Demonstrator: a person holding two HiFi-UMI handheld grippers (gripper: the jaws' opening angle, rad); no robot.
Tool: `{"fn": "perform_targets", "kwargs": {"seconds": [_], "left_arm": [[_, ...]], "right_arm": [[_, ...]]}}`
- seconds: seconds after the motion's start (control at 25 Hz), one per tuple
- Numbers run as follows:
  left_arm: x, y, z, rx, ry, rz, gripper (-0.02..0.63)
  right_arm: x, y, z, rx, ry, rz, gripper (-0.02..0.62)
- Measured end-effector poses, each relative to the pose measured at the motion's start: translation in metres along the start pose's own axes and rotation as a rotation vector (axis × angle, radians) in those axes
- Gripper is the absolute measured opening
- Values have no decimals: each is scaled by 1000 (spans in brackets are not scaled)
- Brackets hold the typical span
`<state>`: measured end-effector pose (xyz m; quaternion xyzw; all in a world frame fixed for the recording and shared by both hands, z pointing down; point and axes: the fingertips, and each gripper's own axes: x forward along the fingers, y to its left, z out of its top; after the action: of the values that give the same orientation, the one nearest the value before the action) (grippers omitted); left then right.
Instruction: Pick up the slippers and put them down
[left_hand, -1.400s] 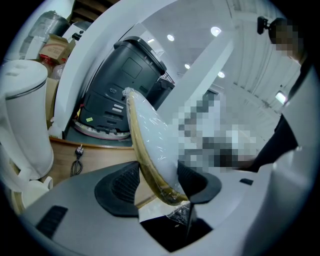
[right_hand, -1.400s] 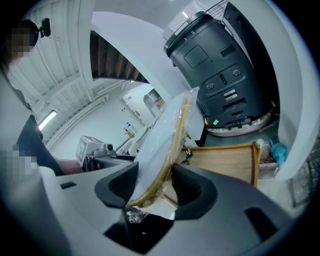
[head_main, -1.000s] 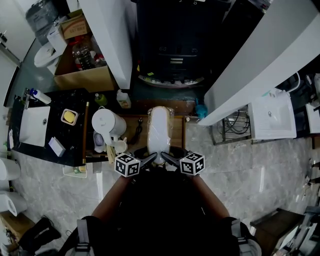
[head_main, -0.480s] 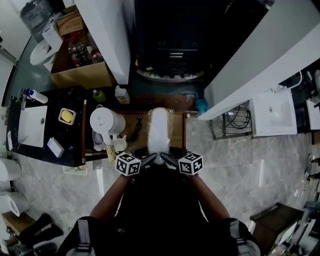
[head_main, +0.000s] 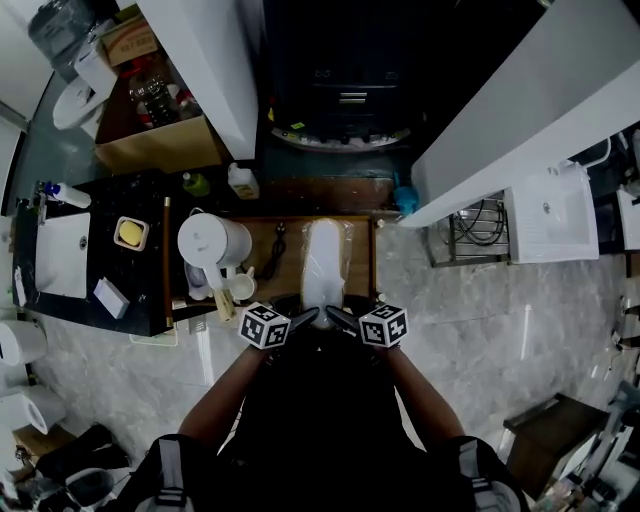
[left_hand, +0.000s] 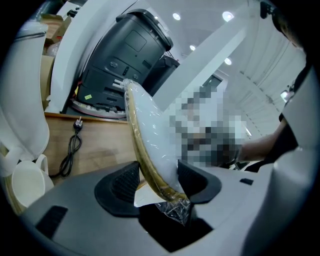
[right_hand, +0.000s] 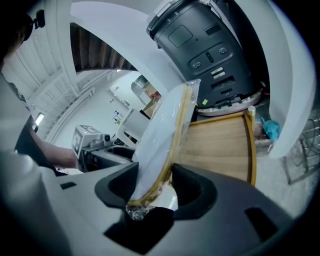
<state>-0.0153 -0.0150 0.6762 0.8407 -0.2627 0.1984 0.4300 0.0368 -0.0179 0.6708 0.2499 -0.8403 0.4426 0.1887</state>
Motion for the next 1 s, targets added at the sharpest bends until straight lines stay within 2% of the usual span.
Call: {"fn": "perform_targets", "kwargs": {"seconds": [0.48, 1.0], "left_arm": [[19, 32, -25, 8, 122, 14, 244], [40, 68, -43, -53, 192, 10, 244]], "right_arm": [[30, -25, -24, 61, 71, -43, 212], [62, -52, -37, 97, 139, -48, 212]]}}
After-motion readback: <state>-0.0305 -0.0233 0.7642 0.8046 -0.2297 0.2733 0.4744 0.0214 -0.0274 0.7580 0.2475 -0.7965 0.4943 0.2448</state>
